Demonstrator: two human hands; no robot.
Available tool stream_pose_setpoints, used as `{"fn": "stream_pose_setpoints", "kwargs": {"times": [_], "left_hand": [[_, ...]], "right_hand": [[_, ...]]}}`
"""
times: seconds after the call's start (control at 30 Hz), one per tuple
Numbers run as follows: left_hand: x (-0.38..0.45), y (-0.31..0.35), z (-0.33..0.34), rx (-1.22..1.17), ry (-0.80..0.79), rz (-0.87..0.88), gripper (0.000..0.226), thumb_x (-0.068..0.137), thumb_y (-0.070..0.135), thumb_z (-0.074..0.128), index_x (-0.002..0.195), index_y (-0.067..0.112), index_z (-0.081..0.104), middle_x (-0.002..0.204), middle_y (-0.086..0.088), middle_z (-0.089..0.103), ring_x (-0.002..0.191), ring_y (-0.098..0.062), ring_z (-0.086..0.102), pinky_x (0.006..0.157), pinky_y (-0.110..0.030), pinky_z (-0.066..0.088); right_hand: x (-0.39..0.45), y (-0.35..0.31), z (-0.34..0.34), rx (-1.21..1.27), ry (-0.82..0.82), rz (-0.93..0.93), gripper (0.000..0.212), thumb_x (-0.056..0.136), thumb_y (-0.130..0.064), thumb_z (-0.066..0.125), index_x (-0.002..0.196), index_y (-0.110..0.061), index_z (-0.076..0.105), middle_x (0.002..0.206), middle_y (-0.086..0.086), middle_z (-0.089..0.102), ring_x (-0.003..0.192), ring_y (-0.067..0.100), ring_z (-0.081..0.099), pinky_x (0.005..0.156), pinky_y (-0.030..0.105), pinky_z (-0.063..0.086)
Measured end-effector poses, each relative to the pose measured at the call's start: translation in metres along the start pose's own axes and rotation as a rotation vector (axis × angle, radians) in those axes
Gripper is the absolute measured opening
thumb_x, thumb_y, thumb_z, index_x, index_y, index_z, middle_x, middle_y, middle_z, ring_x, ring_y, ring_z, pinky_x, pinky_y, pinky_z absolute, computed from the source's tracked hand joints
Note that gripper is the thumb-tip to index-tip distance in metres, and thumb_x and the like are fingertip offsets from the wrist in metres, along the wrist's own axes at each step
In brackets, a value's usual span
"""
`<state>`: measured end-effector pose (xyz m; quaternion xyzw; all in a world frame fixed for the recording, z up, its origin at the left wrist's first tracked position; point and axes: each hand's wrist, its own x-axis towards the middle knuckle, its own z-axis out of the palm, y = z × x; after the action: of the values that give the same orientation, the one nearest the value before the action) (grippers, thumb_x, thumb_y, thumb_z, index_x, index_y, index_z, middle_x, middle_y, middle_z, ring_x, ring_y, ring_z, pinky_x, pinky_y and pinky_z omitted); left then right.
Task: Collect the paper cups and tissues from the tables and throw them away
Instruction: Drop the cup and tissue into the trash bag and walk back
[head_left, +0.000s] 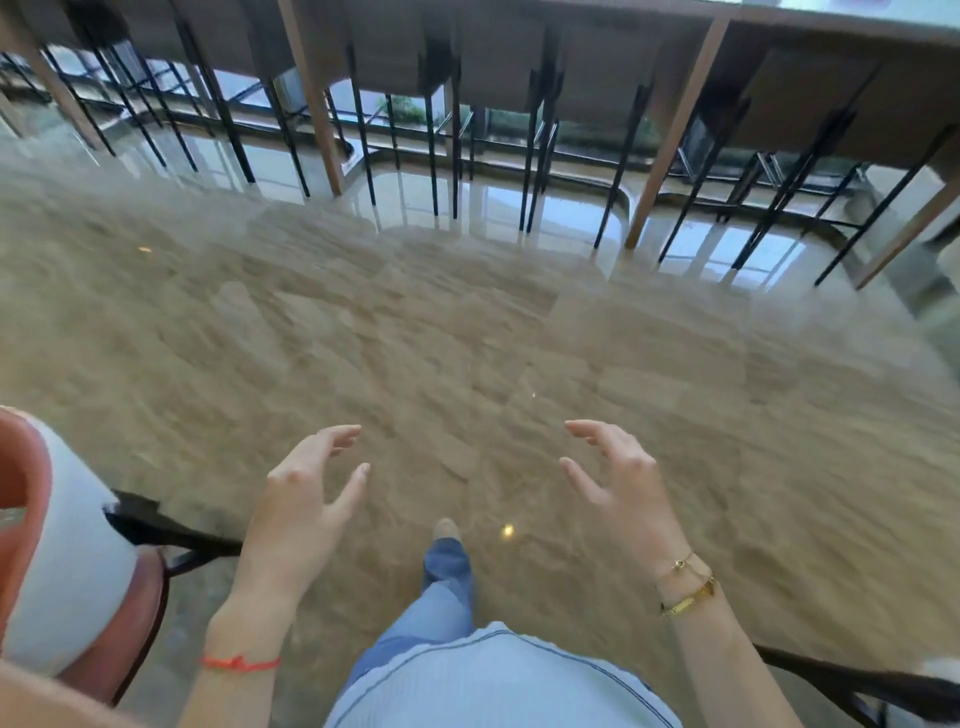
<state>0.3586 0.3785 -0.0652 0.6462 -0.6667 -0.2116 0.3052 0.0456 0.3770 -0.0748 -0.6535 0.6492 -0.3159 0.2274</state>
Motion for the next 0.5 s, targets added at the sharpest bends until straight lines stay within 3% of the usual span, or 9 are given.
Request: {"fn": "stream_pose_setpoints", "kwargs": {"times": [0.2, 0.5], "left_hand": [[0.162, -0.014, -0.009, 0.026, 0.035, 0.047, 0.038, 0.08, 0.006, 0.073, 0.116, 0.013, 0.064, 0.107, 0.003, 0.066, 0.098, -0.014, 0.063, 0.09, -0.01, 0.036], [0.358, -0.025, -0.003, 0.044, -0.016, 0.091, 0.037, 0.084, 0.01, 0.071, 0.119, 0.014, 0.063, 0.109, 0.004, 0.066, 0.101, -0.01, 0.062, 0.093, -0.016, 0.04]], "right_hand": [[0.163, -0.02, 0.025, 0.009, 0.024, -0.038, 0.034, 0.085, -0.019, 0.07, 0.118, -0.019, 0.061, 0.113, -0.007, 0.063, 0.108, 0.011, 0.055, 0.099, 0.03, 0.044], [0.342, -0.014, 0.058, 0.036, 0.045, 0.018, 0.034, 0.084, -0.02, 0.07, 0.117, -0.022, 0.061, 0.111, -0.009, 0.062, 0.108, 0.011, 0.056, 0.097, 0.029, 0.044]]}}
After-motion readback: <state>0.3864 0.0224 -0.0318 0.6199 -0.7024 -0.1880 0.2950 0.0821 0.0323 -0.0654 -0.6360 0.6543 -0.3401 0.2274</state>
